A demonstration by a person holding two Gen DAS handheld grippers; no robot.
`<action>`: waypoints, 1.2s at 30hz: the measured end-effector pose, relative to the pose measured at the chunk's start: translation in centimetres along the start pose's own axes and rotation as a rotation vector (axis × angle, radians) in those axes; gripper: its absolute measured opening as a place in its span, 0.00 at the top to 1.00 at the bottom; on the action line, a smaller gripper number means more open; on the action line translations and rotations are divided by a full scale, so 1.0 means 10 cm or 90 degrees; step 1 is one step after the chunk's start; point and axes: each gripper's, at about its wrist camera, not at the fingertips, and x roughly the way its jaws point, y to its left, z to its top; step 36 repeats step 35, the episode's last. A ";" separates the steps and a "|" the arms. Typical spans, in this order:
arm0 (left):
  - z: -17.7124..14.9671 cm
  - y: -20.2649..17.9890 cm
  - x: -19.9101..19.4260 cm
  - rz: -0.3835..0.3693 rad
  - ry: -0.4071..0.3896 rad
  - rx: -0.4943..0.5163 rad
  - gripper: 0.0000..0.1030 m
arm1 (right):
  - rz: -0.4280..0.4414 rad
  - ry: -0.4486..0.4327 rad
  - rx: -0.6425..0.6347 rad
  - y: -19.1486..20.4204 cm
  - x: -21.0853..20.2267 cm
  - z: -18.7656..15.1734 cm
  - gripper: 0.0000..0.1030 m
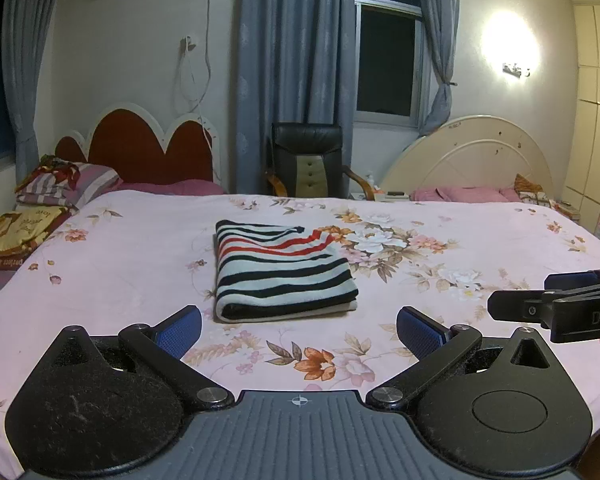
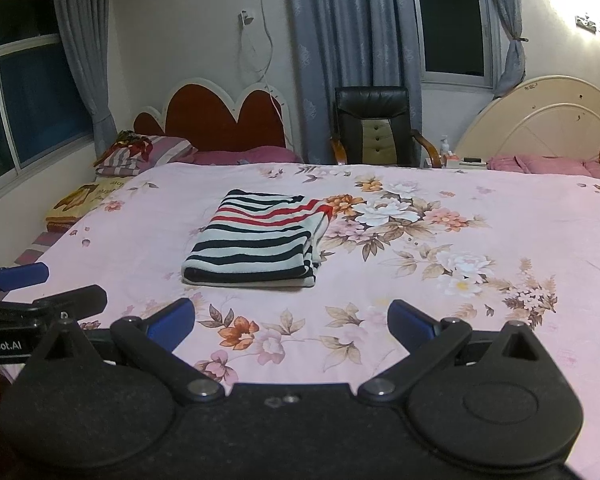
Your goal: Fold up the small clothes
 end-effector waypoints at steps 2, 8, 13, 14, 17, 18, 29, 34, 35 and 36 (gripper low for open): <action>0.00 0.00 0.00 0.000 0.001 0.000 0.00 | 0.000 0.001 0.000 0.00 0.00 0.00 0.01; -0.01 0.00 0.01 0.000 0.003 0.001 0.00 | 0.001 0.004 0.000 -0.01 0.01 0.00 0.01; -0.01 0.00 0.01 0.001 0.002 0.003 0.00 | 0.003 0.007 -0.001 -0.02 0.04 -0.02 0.01; -0.01 0.00 0.02 0.001 0.003 0.003 0.00 | 0.003 0.008 -0.001 -0.02 0.04 -0.02 0.01; -0.01 0.00 0.02 0.001 0.003 0.003 0.00 | 0.004 0.010 -0.001 -0.03 0.05 -0.03 0.01; -0.01 0.00 0.02 0.001 0.004 0.003 0.00 | 0.004 0.010 -0.002 -0.03 0.05 -0.03 0.01; 0.02 0.05 0.04 0.020 -0.023 0.001 0.00 | 0.008 0.014 -0.004 -0.05 0.09 -0.01 0.01; 0.03 0.05 0.03 0.022 -0.028 0.010 0.01 | 0.008 0.014 -0.004 -0.06 0.10 -0.01 0.01; 0.02 0.06 0.04 0.018 -0.024 0.007 0.00 | 0.008 0.014 -0.004 -0.06 0.10 -0.01 0.01; 0.02 0.06 0.04 0.018 -0.024 0.007 0.00 | 0.008 0.014 -0.004 -0.06 0.10 -0.01 0.01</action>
